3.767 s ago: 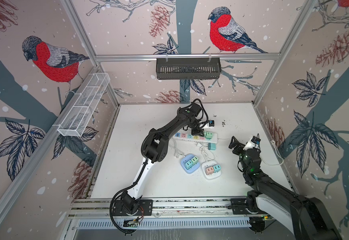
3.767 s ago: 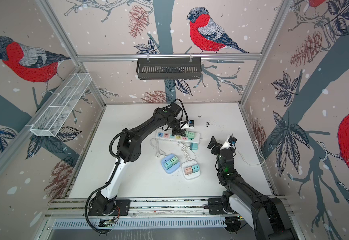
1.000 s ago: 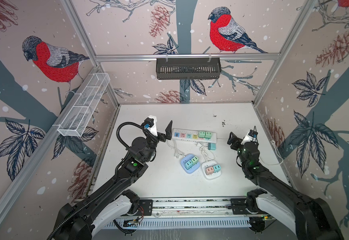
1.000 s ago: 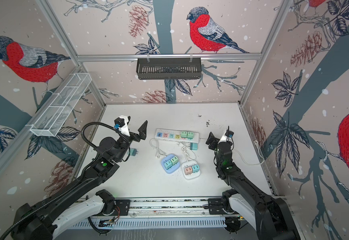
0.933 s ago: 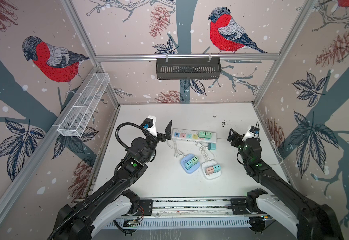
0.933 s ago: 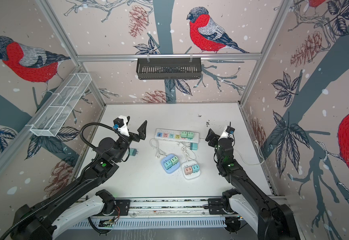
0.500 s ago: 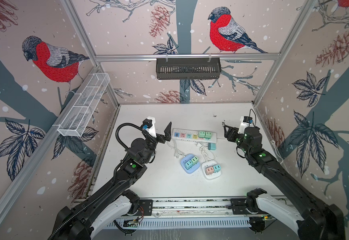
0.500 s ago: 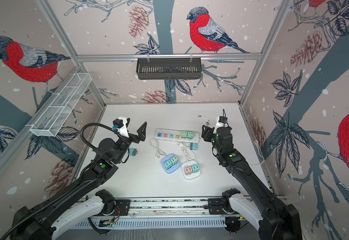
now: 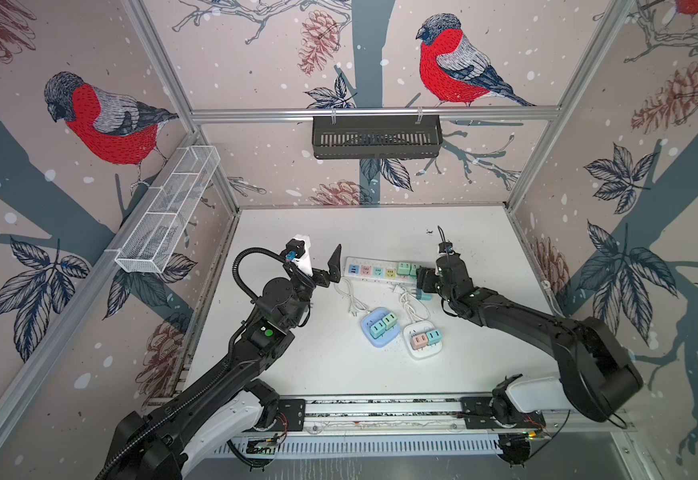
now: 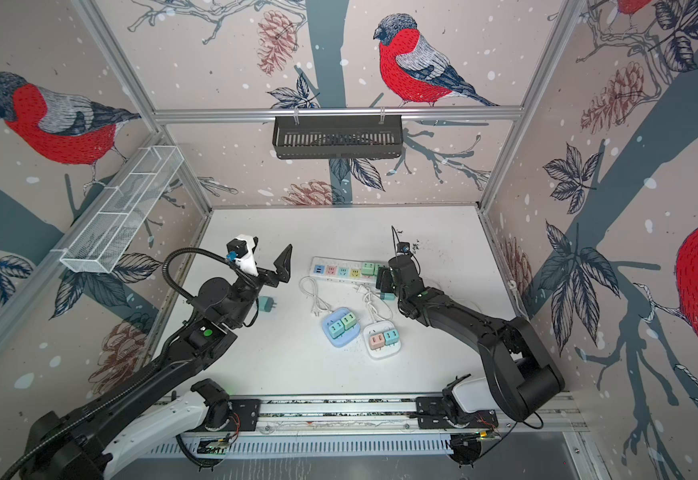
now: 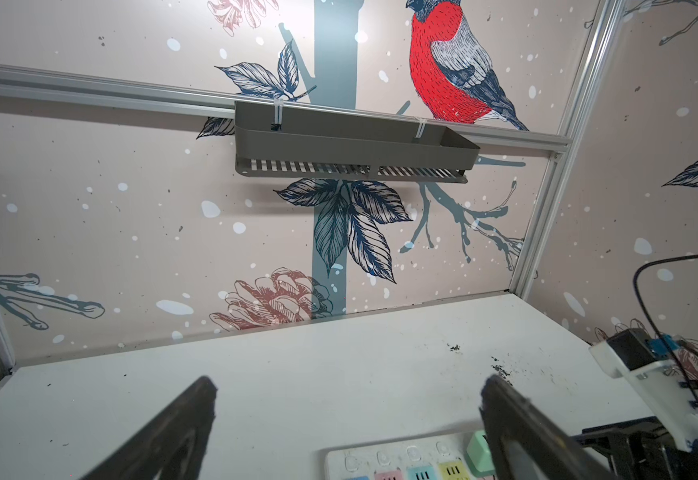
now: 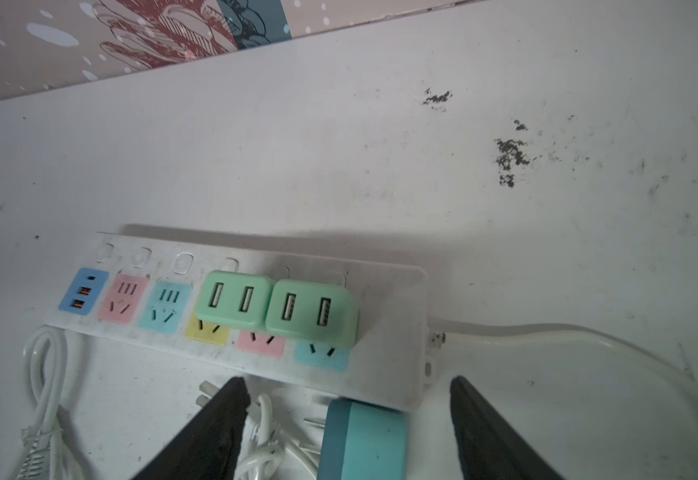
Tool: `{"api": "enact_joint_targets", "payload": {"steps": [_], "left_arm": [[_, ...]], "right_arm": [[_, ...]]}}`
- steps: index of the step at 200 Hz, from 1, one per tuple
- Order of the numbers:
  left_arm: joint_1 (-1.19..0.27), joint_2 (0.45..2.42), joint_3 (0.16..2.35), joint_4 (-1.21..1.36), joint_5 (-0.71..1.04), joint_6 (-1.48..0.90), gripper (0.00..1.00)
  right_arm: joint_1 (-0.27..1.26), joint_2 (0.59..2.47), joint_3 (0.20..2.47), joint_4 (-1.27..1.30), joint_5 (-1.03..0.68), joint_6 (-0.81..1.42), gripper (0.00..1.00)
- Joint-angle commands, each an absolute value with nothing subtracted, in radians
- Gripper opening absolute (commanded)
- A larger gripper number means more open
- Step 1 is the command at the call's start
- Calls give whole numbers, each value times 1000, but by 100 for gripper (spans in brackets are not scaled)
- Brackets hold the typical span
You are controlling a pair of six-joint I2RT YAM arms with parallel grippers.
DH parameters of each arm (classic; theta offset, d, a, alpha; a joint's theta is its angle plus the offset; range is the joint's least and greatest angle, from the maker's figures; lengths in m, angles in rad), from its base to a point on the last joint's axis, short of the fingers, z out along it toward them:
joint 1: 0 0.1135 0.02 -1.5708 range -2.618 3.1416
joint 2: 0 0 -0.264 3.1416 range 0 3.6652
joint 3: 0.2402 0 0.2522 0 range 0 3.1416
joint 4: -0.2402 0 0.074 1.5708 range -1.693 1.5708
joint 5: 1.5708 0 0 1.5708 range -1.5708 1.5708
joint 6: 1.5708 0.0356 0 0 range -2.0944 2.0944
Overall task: Insert the plug
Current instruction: 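Open and withdraw the left gripper while the right gripper moves toward the strip, then reach the right gripper over the loose teal adapter beside the strip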
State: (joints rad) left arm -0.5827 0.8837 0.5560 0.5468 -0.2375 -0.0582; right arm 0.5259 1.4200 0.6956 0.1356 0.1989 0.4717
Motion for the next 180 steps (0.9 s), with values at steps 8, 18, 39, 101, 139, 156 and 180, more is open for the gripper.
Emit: {"api": "enact_joint_targets", "payload": {"steps": [8, 18, 39, 101, 139, 156, 180], "left_arm": [[-580, 864, 573, 548, -229, -58, 99], [-580, 850, 565, 553, -225, -59, 99], [-580, 824, 548, 569, -225, -50, 99], [-580, 798, 545, 559, -219, -54, 99], [-580, 787, 538, 561, -212, -60, 99], [-579, 791, 535, 570, -201, -61, 99], [-580, 818, 561, 537, -170, -55, 99]], "right_arm": [[532, 1408, 695, 106, 224, 514, 79], [535, 1383, 675, 116, 223, 516, 80], [551, 1357, 622, 128, 246, 538, 82], [622, 1436, 640, 81, 257, 540, 85], [621, 1494, 677, 33, 288, 555, 95], [618, 1495, 681, 16, 306, 564, 97], [615, 1502, 681, -3, 299, 569, 97]]}}
